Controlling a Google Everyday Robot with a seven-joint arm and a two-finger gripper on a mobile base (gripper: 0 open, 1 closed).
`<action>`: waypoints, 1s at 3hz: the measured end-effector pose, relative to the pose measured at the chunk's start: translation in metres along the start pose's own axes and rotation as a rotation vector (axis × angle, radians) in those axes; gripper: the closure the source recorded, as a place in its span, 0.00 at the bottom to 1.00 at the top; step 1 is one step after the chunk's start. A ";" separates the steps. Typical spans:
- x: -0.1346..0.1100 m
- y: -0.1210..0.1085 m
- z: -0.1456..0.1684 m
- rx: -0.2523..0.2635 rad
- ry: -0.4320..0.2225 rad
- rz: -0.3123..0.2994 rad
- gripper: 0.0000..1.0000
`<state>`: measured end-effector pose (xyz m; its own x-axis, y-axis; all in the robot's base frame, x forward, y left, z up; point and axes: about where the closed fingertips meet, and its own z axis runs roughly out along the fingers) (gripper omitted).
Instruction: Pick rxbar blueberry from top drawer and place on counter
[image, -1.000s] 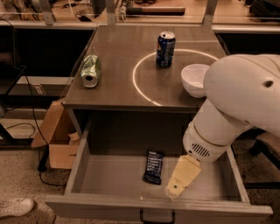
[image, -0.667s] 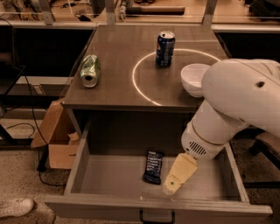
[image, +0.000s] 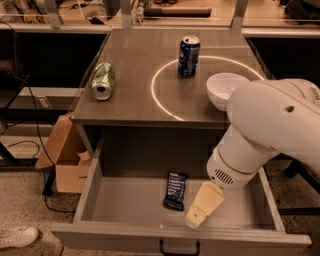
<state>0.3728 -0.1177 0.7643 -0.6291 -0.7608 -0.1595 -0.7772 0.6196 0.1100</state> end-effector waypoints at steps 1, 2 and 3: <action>0.003 -0.005 0.036 -0.003 0.036 0.084 0.00; 0.003 -0.005 0.036 -0.003 0.036 0.084 0.00; -0.009 0.001 0.049 -0.028 0.009 0.121 0.00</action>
Offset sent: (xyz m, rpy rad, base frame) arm 0.0072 0.0065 -0.0578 -0.0311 0.0666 -0.1111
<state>0.3787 -0.1005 0.7181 -0.7183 -0.6826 -0.1345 -0.6956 0.7014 0.1557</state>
